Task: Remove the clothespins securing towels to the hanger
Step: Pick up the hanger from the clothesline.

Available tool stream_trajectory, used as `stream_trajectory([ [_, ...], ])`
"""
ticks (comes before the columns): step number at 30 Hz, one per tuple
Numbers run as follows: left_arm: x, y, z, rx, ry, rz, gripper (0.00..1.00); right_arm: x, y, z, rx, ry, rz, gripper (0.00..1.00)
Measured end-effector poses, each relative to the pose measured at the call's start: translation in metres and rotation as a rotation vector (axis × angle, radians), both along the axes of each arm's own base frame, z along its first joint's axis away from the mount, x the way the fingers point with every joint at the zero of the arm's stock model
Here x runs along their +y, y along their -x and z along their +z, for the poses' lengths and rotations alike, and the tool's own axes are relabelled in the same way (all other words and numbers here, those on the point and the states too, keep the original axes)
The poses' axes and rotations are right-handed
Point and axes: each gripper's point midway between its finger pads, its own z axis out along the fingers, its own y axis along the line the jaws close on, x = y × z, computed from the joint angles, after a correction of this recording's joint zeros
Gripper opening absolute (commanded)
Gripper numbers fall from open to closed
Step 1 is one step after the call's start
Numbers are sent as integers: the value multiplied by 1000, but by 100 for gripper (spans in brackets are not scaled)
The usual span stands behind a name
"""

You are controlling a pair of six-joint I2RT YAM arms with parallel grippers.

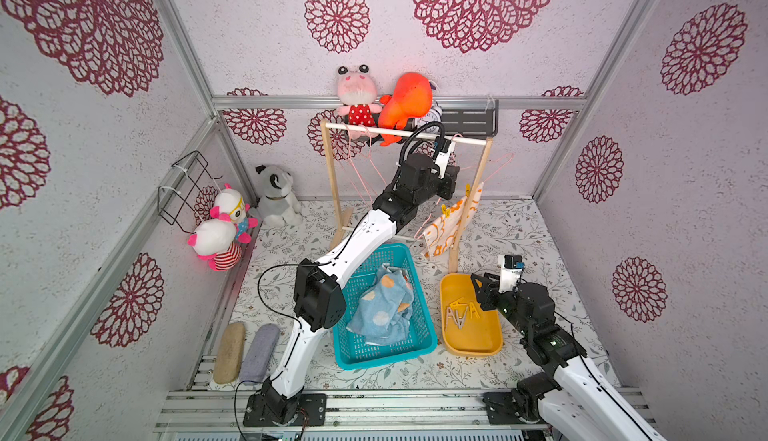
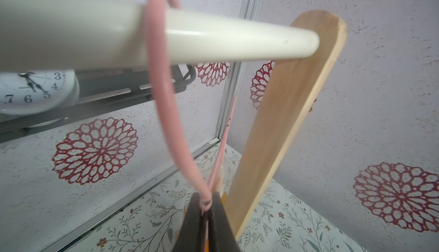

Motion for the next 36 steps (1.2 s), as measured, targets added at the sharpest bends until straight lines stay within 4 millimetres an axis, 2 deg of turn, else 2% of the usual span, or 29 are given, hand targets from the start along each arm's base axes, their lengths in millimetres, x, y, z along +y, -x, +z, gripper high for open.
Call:
stream_trajectory([
  [4, 17, 8, 6, 6, -26, 23, 0, 0, 0, -1, 4, 3, 2, 44],
  [9, 38, 19, 25, -10, -43, 41, 0, 5, -1, 1, 16, 15, 27, 44],
  [18, 69, 51, 74, -54, -64, 40, 0, 17, -4, 26, -16, 37, 101, 44],
  [23, 86, 70, 91, -58, -84, 34, 0, 24, -5, 43, -44, 49, 150, 44],
  [28, 101, 88, 90, -16, -116, 16, 0, 29, -5, 67, -94, 51, 181, 44],
  [36, 130, 106, 79, 100, -150, -43, 0, 51, -4, 121, -203, 73, 299, 44],
])
